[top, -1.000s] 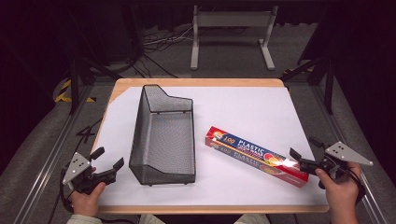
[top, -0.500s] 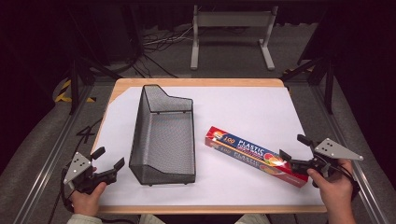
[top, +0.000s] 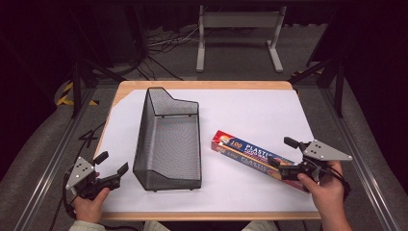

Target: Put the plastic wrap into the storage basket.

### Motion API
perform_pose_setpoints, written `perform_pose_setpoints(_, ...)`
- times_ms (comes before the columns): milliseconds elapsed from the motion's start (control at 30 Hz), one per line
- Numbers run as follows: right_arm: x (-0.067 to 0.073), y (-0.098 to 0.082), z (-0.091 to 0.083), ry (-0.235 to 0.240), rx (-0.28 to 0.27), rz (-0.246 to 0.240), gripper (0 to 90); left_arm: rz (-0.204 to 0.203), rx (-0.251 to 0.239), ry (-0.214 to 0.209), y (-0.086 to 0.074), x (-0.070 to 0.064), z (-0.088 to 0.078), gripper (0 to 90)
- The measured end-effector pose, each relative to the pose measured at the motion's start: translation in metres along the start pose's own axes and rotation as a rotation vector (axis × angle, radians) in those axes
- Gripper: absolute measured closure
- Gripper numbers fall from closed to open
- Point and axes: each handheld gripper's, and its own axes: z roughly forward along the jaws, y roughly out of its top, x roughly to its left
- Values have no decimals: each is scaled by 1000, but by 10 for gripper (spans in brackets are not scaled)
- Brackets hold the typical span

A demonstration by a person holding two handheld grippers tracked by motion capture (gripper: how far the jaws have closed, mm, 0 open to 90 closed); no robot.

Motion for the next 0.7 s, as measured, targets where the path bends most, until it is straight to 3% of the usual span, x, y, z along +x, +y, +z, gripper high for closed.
perform_pose_setpoints(300, 10, 5, 15, 56, 5, -5, 115, 2, 2, 0, 0, 0, 0, 159)
perform_pose_setpoints(500, 7, 12, 26, 93, 99, -50, 115, 4, 5, 1, 0, 0, 1, 159)
perform_pose_setpoints(700, -2, 16, 40, 97, 209, -43, 106, 1, 5, 3, 0, 0, 1, 160)
